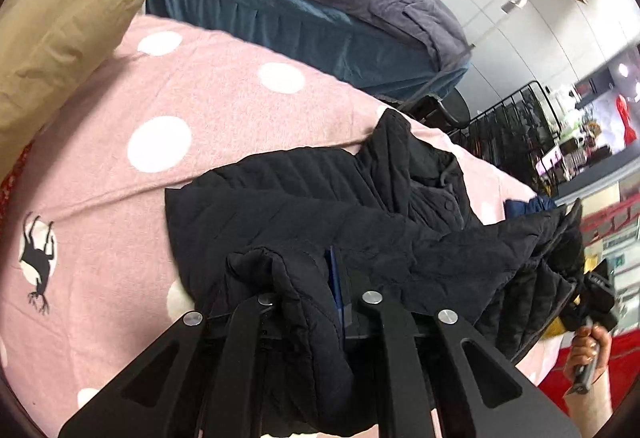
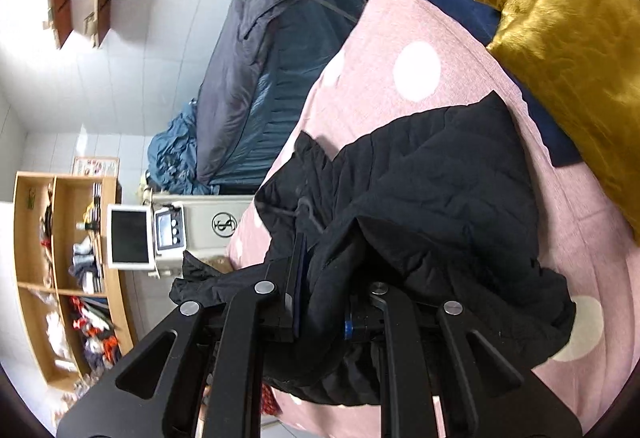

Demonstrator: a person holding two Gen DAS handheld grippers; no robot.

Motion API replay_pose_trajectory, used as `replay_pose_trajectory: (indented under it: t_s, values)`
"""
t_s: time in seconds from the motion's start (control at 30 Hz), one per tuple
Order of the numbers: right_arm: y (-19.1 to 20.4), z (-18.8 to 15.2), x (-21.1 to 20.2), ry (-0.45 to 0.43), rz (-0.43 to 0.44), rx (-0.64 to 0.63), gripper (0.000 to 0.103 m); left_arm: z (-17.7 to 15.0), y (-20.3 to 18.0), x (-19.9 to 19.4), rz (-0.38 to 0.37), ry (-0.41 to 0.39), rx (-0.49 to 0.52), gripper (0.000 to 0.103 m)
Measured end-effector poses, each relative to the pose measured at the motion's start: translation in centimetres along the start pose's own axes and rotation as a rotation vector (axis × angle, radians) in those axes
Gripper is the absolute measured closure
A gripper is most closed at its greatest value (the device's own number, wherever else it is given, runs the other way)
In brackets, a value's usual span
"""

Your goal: Fold large clothes

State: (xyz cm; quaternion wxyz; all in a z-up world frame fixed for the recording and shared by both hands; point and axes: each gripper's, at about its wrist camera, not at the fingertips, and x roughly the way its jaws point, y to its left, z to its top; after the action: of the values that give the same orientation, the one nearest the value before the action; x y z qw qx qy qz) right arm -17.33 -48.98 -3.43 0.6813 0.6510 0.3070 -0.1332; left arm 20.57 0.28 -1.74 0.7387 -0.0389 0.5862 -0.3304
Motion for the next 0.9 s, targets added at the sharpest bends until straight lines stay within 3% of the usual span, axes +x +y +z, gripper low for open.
replay_pose_trajectory:
  t_s: [0.13, 0.27, 0.37, 0.43, 0.5, 0.53, 0.63, 0.7, 0.77, 0.9]
  values:
    - [-0.6, 1.0, 1.4, -0.006, -0.03, 0.044, 0.088, 1.0, 1.5, 0.5, -0.076, 0.037, -0.129, 0.083]
    - [-1.2, 2.1, 2.6, -0.017, -0.05, 0.082, 0.088, 1.3, 4.4, -1.7, -0.273, -0.006, -0.314, 0.067]
    - [-1.5, 2.7, 3.4, -0.023, -0.061, 0.114, 0.088, 1.2, 5.5, -4.0, -0.268, -0.078, -0.348, 0.052]
    - [-1.7, 3.0, 4.1, -0.022, -0.1, 0.11, 0.088, 0.9, 5.3, -6.5, -0.113, -0.185, -0.305, 0.022]
    - [-2.1, 3.1, 4.8, -0.019, -0.128, 0.127, 0.086, 0.1, 4.2, -8.4, 0.001, -0.269, -0.223, 0.018]
    - [-2.3, 3.1, 5.1, -0.02, -0.135, 0.146, 0.086, -0.3, 3.3, -8.7, 0.028, -0.269, -0.176, 0.018]
    - [-2.9, 2.8, 5.2, -0.033, -0.103, 0.216, 0.076, -2.6, -0.7, -7.4, 0.107, -0.204, 0.019, 0.017]
    - [-2.6, 2.4, 4.7, -0.055, -0.061, 0.219, 0.054, -4.7, -3.5, -5.5, 0.125, -0.144, 0.143, 0.017]
    - [-1.8, 2.0, 3.9, -0.077, -0.039, 0.203, 0.038, -7.5, -6.7, -3.2, 0.118, -0.074, 0.252, 0.017]
    - [0.9, 0.8, 1.6, -0.122, -0.085, 0.069, 0.027, -12.1, -11.7, -0.4, 0.103, -0.031, 0.411, 0.016]
